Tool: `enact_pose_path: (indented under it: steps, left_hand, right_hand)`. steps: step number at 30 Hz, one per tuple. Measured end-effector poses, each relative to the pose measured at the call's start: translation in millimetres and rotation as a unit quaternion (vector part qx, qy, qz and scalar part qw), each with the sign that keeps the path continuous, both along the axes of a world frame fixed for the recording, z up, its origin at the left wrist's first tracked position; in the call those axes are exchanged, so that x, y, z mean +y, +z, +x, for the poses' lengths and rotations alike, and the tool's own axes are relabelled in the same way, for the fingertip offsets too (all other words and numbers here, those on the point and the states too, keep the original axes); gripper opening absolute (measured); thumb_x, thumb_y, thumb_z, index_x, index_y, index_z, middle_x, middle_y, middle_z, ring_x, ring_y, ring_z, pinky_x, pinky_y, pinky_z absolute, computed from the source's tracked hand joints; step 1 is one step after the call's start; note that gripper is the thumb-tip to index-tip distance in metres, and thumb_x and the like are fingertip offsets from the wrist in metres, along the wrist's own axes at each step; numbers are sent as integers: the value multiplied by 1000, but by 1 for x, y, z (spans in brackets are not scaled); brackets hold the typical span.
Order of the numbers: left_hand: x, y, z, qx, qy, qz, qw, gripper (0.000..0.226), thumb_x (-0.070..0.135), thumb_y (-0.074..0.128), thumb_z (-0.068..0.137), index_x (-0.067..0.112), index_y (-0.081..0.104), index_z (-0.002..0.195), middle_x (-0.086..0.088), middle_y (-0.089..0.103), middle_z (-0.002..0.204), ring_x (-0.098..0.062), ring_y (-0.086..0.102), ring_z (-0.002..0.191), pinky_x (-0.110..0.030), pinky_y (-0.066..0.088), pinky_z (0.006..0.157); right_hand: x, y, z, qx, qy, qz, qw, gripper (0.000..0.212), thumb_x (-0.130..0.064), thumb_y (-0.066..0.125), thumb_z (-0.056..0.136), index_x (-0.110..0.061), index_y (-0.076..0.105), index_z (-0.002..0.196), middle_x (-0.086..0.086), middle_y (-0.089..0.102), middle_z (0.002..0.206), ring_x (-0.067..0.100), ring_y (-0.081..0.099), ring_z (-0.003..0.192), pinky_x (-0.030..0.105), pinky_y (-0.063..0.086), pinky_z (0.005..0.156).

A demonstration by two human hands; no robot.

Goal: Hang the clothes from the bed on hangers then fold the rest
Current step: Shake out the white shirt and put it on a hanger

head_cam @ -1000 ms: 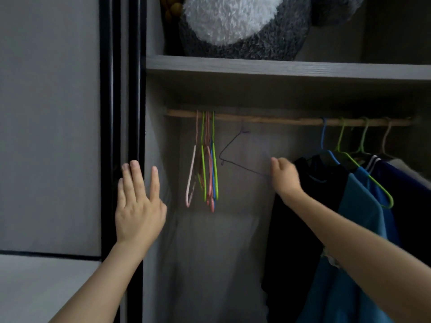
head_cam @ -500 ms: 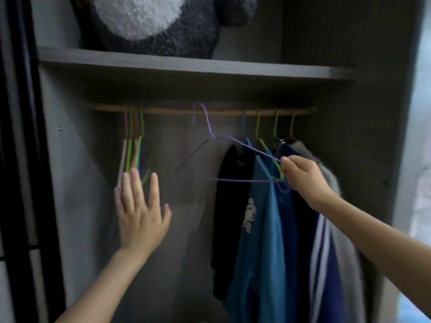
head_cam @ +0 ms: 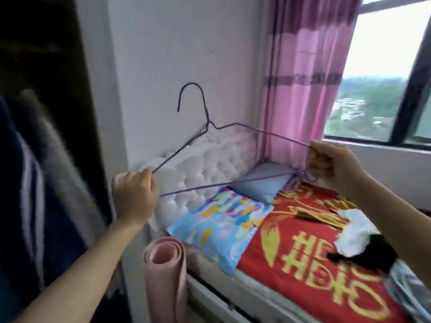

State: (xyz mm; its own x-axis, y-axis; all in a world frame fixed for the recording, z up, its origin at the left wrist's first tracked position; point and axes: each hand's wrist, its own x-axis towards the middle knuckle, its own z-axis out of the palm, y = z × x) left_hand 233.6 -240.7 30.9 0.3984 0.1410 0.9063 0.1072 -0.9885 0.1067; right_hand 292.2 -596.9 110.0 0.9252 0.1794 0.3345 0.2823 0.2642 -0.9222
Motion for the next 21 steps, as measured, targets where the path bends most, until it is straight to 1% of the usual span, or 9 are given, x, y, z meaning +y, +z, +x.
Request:
enact_pose_path:
  steps: [1,2,5,8,10,13,15,17,21]
  left_hand:
    - [-28,-4,18,14,-30,-16,999,31,13,37,81,-3,62,70,-24,55,52,-38,56,46,-44,48,55]
    - [-62,-9,38,43,-73,-41,996,32,13,37,81,-4,59,67,-27,55,54,-41,55,46,-42,46,50]
    - [-143,-31,84,122,-159,-96,975,31,17,42,84,-5,56,68,-32,57,60,-47,56,50,-42,43,48]
    - [-208,-52,118,167,-225,-78,957,25,17,55,88,-3,65,76,-30,60,62,-47,57,50,-42,44,47]
    - [-251,-70,143,191,-270,-58,942,15,11,65,87,-2,67,79,-29,60,63,-46,59,53,-43,46,47]
    - [-300,-98,176,235,-304,-27,923,11,12,69,84,1,68,81,-26,61,62,-43,61,54,-42,47,47]
    - [-327,-117,200,232,-330,3,915,10,8,77,75,3,69,74,-20,59,53,-38,57,42,-36,45,39]
    - [-350,-136,225,230,-359,14,904,15,7,79,72,4,66,68,-15,55,46,-35,54,34,-32,42,33]
    - [-390,-171,285,267,-415,3,870,7,9,73,80,6,69,76,-11,60,52,-33,58,40,-34,44,35]
  right_hand:
    - [-34,-6,2,14,-34,6,999,48,-12,38,93,-15,49,46,-9,21,36,10,4,43,13,5,42]
    - [-74,-14,1,26,-75,7,997,48,-13,37,94,-15,49,48,-9,18,38,10,4,42,14,5,41]
    - [-168,-44,-6,67,-180,21,981,45,-15,33,97,-10,46,55,-10,18,35,8,3,40,14,6,38]
    - [-232,-80,-19,102,-248,33,963,57,-14,32,98,-10,53,45,-8,16,36,10,2,43,11,6,36]
    - [-270,-105,-29,124,-286,37,949,58,-12,33,97,-13,57,44,-8,25,36,8,3,39,9,5,39]
    - [-311,-140,-36,160,-338,33,927,53,-10,36,98,-13,59,50,-5,32,39,0,17,28,7,9,37]
    - [-334,-160,-34,180,-377,-6,909,48,-11,40,97,-11,60,54,-4,32,40,2,23,29,8,13,35]
    - [-354,-178,-27,198,-408,-59,889,39,-10,46,95,-9,62,60,-1,39,46,4,28,35,13,19,33]
    - [-383,-210,1,279,-434,-169,840,23,-13,51,94,-8,66,77,3,50,64,6,37,43,15,30,40]
